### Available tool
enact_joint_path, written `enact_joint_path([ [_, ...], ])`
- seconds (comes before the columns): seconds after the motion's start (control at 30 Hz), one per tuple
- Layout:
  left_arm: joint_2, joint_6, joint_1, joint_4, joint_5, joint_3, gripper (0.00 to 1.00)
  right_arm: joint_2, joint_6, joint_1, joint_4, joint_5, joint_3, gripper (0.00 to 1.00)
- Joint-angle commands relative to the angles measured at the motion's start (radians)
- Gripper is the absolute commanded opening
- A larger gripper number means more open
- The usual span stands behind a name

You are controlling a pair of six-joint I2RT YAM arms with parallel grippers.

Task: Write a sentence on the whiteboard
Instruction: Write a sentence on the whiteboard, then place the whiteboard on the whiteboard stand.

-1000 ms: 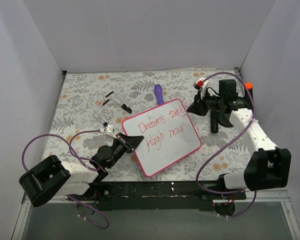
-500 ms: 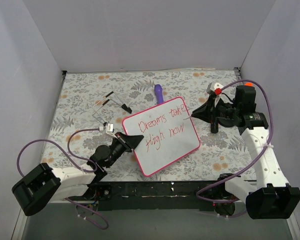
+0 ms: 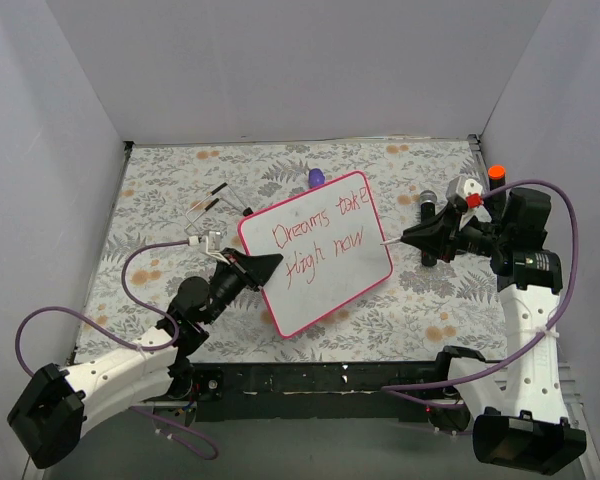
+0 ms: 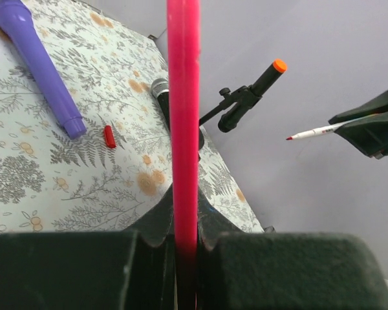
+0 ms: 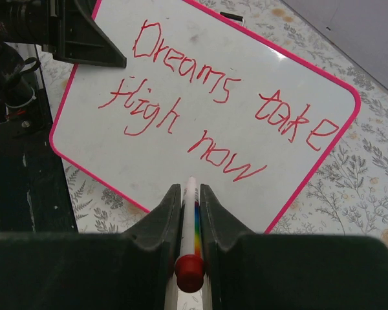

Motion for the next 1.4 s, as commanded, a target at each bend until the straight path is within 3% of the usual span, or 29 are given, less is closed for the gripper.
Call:
enact_joint_path([
  [0.0, -0.101, 0.044, 0.042, -0.011, 0.032, 0.122, 0.00, -0.061, 0.009, -0.053, -0.013, -0.084, 0.003, 0.01],
  [0.3, -0.159, 0.170, 0.108, -0.227, 0.081, 0.267, 0.00, -0.141, 0.086, -0.112, 0.104, -0.058, -0.162, 0.01],
  [0.87, -0.202, 0.258, 0.125, -0.351, 0.169, 0.333, 0.00, -0.245, 0.172, -0.139, 0.313, -0.009, -0.468, 0.01],
  [1.13, -0.188, 0.371, 0.128, -0.338, 0.255, 0.327, 0.00, -0.239, 0.164, -0.171, 0.354, -0.018, -0.528, 0.01],
  [1.37, -0.231, 0.422, 0.128, -0.218, 0.284, 0.228, 0.00, -0.260, 0.175, -0.236, 0.374, -0.078, -0.551, 0.01],
])
